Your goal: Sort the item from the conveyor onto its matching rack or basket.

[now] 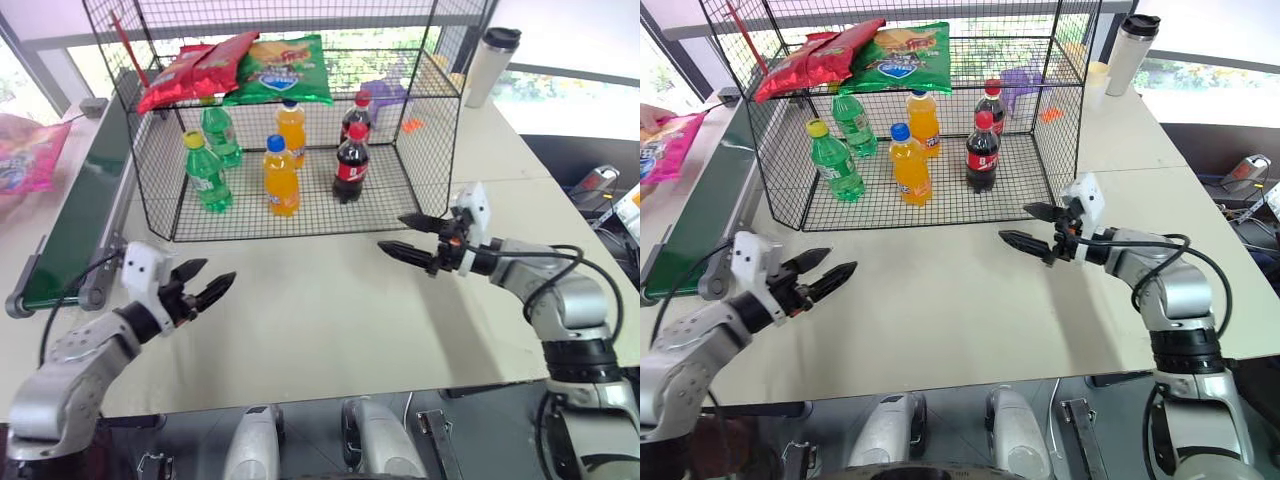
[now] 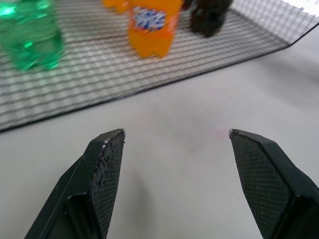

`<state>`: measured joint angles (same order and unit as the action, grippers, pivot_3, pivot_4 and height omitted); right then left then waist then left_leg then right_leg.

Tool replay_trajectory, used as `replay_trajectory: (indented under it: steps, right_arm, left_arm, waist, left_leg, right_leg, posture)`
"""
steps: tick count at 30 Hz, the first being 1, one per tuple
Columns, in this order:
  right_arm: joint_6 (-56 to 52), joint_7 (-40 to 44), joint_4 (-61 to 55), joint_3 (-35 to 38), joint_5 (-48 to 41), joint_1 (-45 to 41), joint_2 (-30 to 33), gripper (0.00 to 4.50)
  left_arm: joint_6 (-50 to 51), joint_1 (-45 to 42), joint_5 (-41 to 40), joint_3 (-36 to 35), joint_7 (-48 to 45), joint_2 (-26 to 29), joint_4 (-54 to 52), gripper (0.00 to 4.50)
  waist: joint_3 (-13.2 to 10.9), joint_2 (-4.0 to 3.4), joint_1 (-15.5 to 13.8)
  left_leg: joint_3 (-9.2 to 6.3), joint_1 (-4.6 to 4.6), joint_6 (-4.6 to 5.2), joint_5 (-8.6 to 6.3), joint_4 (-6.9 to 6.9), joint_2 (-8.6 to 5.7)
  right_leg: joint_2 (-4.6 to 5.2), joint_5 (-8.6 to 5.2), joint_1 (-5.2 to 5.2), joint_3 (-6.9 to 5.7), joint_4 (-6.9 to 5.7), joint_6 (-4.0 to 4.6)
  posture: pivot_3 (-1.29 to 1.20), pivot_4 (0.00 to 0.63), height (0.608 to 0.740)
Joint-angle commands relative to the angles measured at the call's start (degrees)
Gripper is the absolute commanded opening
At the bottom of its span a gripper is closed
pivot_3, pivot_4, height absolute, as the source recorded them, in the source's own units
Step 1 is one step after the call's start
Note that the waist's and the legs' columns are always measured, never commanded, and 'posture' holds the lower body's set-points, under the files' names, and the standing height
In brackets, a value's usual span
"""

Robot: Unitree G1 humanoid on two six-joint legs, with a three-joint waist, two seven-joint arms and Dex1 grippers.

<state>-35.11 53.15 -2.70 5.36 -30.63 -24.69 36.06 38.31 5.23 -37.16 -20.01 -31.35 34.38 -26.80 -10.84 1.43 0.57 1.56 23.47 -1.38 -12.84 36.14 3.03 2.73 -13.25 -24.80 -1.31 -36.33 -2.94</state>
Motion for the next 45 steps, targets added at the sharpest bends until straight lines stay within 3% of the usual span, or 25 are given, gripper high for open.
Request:
replay_trajectory:
  steps: [1,45]
  right_arm:
    - [-0.92,-0.12,-4.48,1.53,-2.0,0.48,0.55,4.44]
    - [3.08,-0.29,1.22,-3.0,1.13,-3.84,-4.08,4.44]
  left_arm:
    - [-0.12,0.43,-1.32,-2.93,-0.96,2.0,-2.34,3.49]
    - [-0.34,4.96,-2.84,-3.8,4.03,-0.51,-6.9,3.49]
  waist:
    - [0.0,0.0,0.01]
    - [0.0,0.0,0.03]
  left_leg:
    - [-0.01,-0.01,0.0,0.0,0.02,0.0]
    - [0.0,0.0,0.0,0.0,0.0,0.0]
  right_leg:
    - [0.0,0.0,0.0,0.0,0.0,0.01]
    - [0.02,0.0,0.01,0.0,0.03,0.02]
  posture:
    - [0.0,0.15,0.74]
    - [0.0,0.15,0.74]
